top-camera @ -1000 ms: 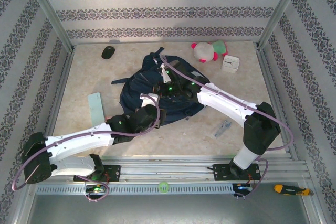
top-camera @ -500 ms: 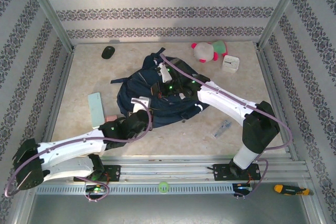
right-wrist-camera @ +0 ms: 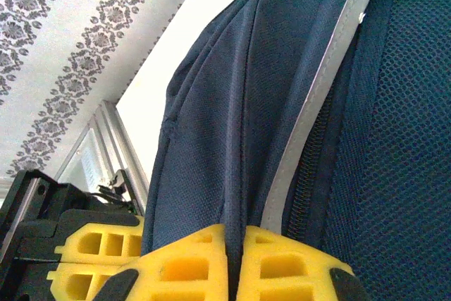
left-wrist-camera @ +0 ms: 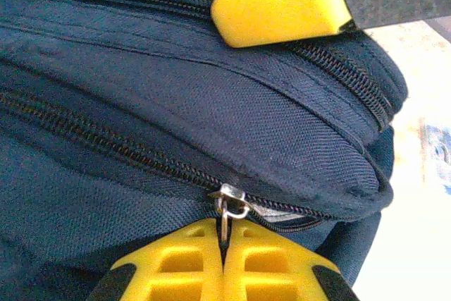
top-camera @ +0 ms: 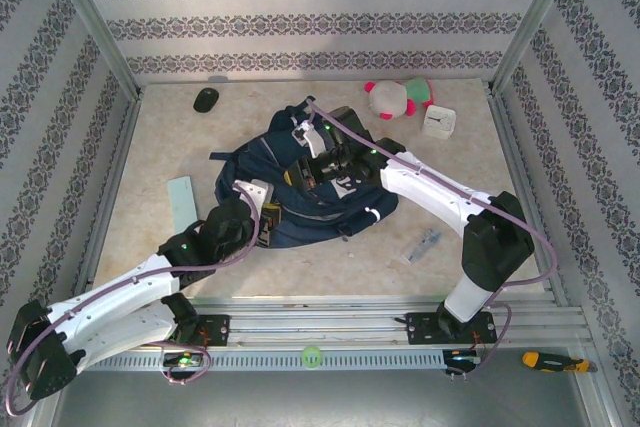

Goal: Pack books, pencil case, and school supplies into a backpack

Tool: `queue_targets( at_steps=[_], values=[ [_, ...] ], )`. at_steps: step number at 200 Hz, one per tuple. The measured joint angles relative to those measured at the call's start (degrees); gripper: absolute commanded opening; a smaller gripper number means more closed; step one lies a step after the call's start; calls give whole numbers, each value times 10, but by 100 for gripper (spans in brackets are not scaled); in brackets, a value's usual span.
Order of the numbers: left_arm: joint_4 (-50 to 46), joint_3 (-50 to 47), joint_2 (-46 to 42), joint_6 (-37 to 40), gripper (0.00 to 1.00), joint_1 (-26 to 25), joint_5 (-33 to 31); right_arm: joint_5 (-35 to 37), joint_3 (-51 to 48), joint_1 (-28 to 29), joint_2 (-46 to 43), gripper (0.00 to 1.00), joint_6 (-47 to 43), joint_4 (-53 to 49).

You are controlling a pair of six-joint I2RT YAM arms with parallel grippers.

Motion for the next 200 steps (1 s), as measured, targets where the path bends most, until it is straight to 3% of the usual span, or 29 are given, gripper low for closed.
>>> queue_targets(
  at_steps=[16,35,99,139,200],
  values=[
    [3,0,8,13,0,10,38,10,0,0,0,33,-9,-11],
    [5,0,20,20,0,17,74,17,-14,1,-16,40,-47,-3],
    [47,-14,95,38,0,43,235,30,-213,2,-240,47,-262,55],
    [67,-34,125,47,0,47,311,41,-280,22,-235,48,-379,47],
    [94,-35,125,50,0,54,342,55,-293,46,-176,45,-497,48]
  ],
)
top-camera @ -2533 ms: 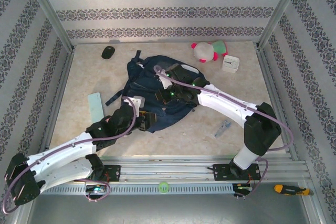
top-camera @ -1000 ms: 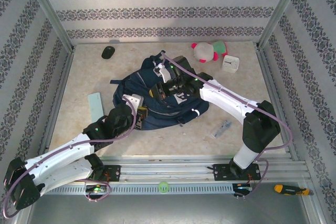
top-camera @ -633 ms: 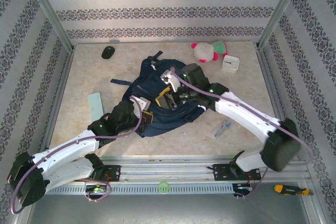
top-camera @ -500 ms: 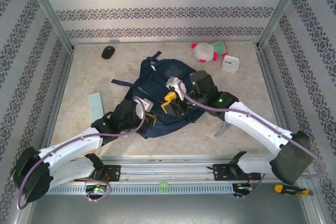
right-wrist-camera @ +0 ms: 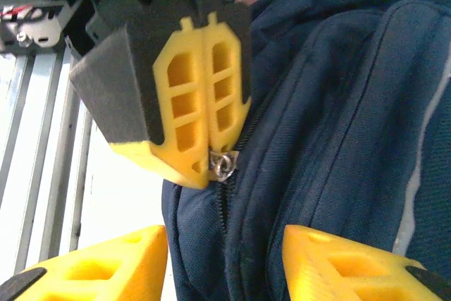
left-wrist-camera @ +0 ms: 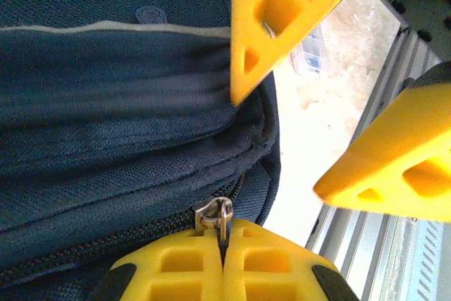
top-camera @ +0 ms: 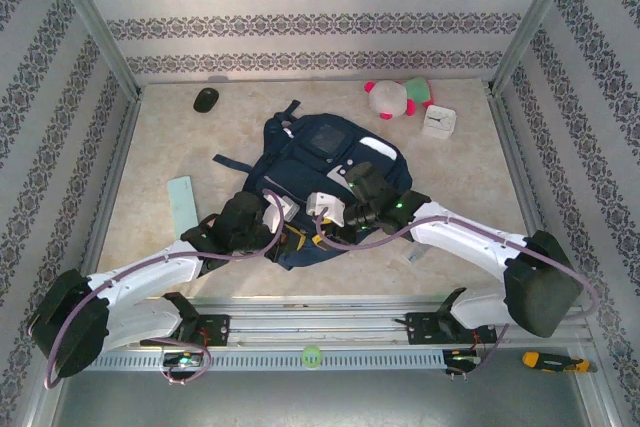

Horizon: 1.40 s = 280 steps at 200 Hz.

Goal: Pack books, pencil case, and school supplies into a backpack

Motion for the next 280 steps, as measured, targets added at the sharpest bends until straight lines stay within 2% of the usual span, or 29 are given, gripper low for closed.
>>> queue_targets(
  at_steps=[18,41,77,120,146,160,167,184,227,255,280],
  values=[
    [1,0,0,0,0,0,1,13,1,9,18,33,-26,1],
    [-5,0,0,3,0,0,-7,39,8,12,29,0,-58,-1],
    [-42,0,-21,29,0,15,-27,33,11,1,-2,0,-159,-40],
    [-80,0,-51,50,0,61,-44,-44,26,-77,-47,0,-276,-143],
    [-87,0,-54,54,0,68,-51,-73,42,-112,-54,0,-322,-197],
    [-88,0,-53,54,0,68,-47,-76,42,-122,-61,29,-321,-212],
    [-87,0,-53,54,0,69,-41,-71,42,-123,-67,39,-310,-213],
    [-86,0,-48,54,0,72,-20,-35,42,-103,-85,54,-269,-198],
    [-67,0,-37,51,0,75,25,27,42,18,-88,58,-132,-111],
    [-63,2,-35,51,0,75,48,75,42,53,-40,58,-85,-51],
    [-57,5,-35,51,0,75,63,105,41,60,11,55,-65,-1]
  ],
)
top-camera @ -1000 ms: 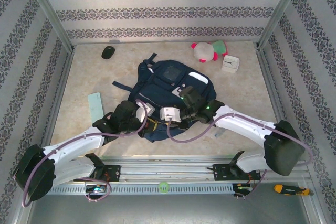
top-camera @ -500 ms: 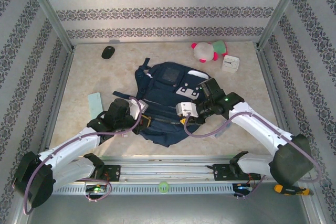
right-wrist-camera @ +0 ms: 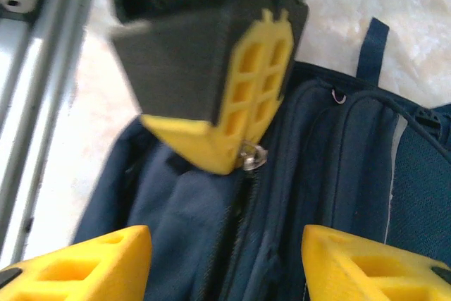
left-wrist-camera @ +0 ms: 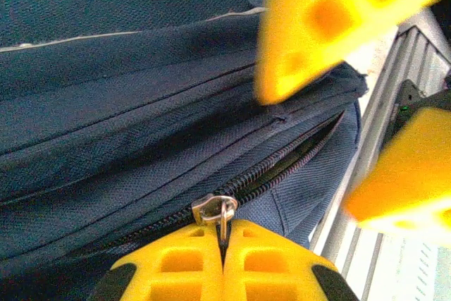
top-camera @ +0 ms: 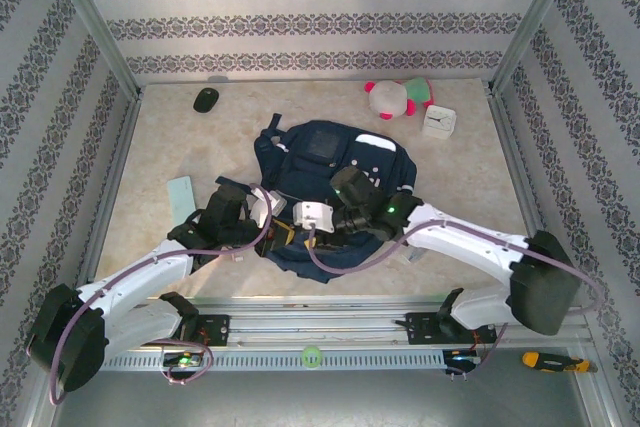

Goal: Pack books, pencil case, and school supplies into a backpack

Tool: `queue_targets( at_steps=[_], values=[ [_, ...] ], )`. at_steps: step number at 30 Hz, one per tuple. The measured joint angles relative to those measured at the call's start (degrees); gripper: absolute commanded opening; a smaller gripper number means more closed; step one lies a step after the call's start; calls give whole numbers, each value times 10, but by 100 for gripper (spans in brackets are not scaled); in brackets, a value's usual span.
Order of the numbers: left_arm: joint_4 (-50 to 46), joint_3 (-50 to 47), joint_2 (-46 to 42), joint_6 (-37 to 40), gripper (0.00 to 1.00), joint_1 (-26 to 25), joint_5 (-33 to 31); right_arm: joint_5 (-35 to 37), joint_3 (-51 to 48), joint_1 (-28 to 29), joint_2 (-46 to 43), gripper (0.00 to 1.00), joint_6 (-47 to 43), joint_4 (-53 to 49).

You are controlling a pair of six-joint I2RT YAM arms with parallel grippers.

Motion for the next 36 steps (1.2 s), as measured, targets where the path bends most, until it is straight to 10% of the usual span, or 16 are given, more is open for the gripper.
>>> queue_targets(
  at_steps=[6,21,36],
  values=[
    [-2,1,0,-4,0,0,-13,-2,0,-5,36,0,-4,28],
    [-42,26,-15,-12,0,22,-146,-187,10,-150,-110,0,-213,-205],
    [-74,96,110,22,0,56,-151,-231,31,-158,-123,0,-333,-325]
  ],
)
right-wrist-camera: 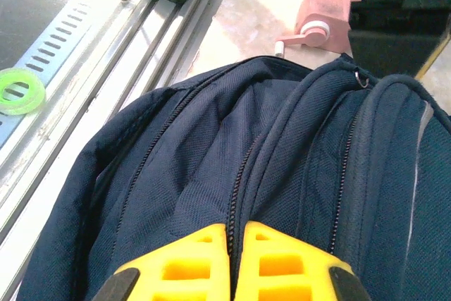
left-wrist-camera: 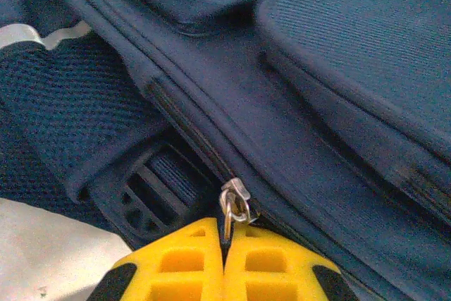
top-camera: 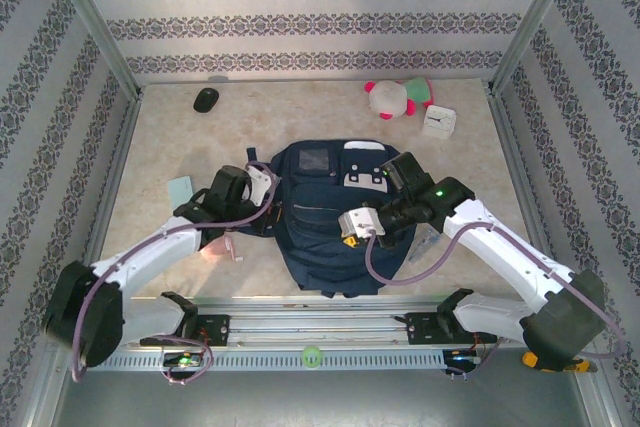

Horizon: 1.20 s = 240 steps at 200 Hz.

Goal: Pack books, pencil case, and school supplies into a backpack

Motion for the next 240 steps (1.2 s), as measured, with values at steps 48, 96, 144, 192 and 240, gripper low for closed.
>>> queue_targets(
  at_steps=[48,96,144,192,240],
  values=[
    [22,54,116,-16,0,20,-16,3,0,-1,-2,0,-11,-10],
    [41,73,141,-40,2,20,-19,9,6,-15,7,0,-18,-6],
    [43,73,135,-48,2,45,-19,27,40,-1,35,0,-42,-10],
    [38,111,180,-50,8,60,7,55,42,9,37,0,-47,10],
    [4,135,163,-95,54,95,-72,33,40,4,53,0,-2,46]
  ],
)
